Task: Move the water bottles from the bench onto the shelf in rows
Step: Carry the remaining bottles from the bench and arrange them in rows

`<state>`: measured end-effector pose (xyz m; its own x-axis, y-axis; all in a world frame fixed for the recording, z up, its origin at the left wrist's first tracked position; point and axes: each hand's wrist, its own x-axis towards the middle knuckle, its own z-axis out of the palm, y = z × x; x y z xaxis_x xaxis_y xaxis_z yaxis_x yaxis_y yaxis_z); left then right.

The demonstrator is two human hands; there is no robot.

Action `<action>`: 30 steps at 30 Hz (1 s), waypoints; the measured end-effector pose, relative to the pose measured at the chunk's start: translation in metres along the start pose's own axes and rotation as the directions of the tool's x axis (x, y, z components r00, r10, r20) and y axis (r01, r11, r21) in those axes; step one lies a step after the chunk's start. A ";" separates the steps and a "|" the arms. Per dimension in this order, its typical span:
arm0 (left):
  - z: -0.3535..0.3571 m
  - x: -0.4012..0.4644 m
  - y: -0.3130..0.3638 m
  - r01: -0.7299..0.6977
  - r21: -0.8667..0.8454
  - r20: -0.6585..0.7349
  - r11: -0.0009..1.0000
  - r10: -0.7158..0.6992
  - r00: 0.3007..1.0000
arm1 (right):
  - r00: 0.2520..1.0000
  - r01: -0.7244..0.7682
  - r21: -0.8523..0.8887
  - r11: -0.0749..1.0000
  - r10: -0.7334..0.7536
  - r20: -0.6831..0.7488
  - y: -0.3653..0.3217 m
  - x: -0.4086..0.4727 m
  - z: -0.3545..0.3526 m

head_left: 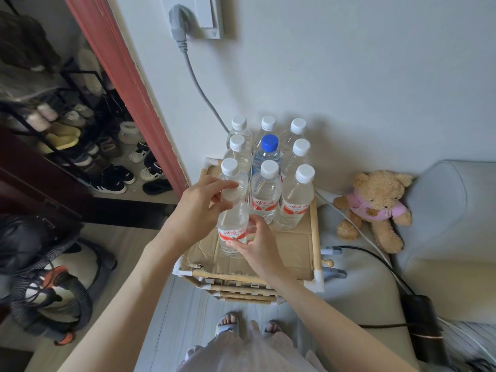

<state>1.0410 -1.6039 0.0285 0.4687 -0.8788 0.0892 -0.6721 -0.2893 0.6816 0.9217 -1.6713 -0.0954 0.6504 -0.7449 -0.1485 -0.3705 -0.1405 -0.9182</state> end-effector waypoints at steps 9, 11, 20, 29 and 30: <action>-0.002 0.003 -0.007 -0.028 -0.038 -0.003 0.999 0.028 1.000 | 0.998 0.051 0.022 0.998 -0.052 0.046 0.011 0.005 0.000; -0.001 0.004 -0.008 -0.039 -0.035 -0.001 0.999 0.039 0.999 | 0.998 0.046 0.026 0.999 -0.046 0.030 0.011 0.006 0.002; -0.003 0.005 -0.013 -0.050 -0.083 0.025 0.995 0.052 0.998 | 0.997 0.075 -0.024 0.997 -0.075 -0.015 0.012 0.008 0.007; 0.002 0.000 -0.019 0.000 -0.164 0.005 0.986 0.001 1.000 | 0.997 0.083 -0.040 0.996 -0.083 0.000 0.013 0.006 0.008; 0.002 0.001 -0.019 0.003 -0.159 -0.005 0.987 -0.003 1.000 | 0.996 0.087 -0.041 0.995 -0.087 0.000 0.013 0.006 0.008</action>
<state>1.0531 -1.5999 0.0137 0.4739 -0.8759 0.0906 -0.5716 -0.2277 0.7883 0.9263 -1.6721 -0.1113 0.6801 -0.7299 -0.0680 -0.3394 -0.2314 -0.9117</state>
